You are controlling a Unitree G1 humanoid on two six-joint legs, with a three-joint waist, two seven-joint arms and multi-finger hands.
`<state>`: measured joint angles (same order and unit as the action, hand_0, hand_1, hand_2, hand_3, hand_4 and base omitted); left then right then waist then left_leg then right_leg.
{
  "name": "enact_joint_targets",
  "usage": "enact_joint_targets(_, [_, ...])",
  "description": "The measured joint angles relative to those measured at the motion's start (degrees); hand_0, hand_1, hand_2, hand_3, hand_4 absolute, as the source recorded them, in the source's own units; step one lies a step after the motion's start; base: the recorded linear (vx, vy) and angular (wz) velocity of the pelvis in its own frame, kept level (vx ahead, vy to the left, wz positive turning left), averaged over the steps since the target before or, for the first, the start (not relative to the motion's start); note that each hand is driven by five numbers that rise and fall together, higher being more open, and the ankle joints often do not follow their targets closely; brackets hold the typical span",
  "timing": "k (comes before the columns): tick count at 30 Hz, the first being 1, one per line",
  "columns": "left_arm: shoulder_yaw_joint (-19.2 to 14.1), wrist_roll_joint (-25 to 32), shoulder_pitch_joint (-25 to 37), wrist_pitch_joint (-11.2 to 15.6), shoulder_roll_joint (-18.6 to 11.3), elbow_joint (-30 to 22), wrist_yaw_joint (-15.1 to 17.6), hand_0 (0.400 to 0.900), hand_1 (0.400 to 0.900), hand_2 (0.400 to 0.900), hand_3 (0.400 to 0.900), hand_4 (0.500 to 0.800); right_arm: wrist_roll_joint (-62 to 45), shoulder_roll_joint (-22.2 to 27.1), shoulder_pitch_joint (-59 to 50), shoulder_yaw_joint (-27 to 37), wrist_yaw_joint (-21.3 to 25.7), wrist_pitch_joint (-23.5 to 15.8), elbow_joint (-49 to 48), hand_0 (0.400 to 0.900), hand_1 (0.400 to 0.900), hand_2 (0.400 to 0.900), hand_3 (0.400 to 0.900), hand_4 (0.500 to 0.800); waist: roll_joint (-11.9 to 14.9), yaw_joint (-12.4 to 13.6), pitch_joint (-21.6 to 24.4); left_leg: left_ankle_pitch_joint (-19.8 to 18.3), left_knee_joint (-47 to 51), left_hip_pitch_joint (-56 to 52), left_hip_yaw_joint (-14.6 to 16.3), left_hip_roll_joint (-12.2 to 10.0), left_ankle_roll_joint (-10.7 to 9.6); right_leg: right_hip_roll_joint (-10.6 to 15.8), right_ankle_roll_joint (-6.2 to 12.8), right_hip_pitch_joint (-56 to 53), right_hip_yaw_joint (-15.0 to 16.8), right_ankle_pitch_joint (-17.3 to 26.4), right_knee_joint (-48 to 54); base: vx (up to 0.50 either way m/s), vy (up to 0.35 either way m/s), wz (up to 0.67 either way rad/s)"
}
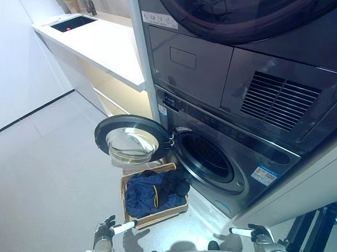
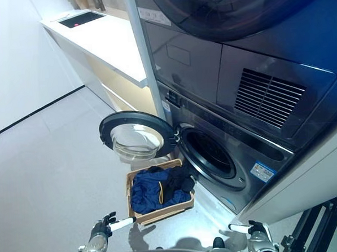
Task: Put the clothes in the basket into the washing machine.
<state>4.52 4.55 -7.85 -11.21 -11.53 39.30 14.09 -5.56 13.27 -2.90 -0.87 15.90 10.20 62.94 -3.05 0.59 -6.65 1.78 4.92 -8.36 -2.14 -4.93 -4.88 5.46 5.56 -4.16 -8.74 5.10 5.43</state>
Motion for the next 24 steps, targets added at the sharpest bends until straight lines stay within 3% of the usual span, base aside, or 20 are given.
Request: enact_joint_targets(24, [0.02, -0.04, -0.11, 0.0, 0.0, 0.15, 0.02, 0.9, 0.9, 0.9, 0.9, 0.8, 0.22, -0.02, 0.18, -0.03, -0.02, 0.02, 0.23, 0.9, 0.9, 0.9, 0.9, 0.8, 1.03, 0.78, 0.56, 0.05, 0.01, 0.04, -0.07, 0.01, -0.08, 0.02, 0.16, 0.0, -0.07, -0.12, 0.0, 0.0, 0.0, 0.0])
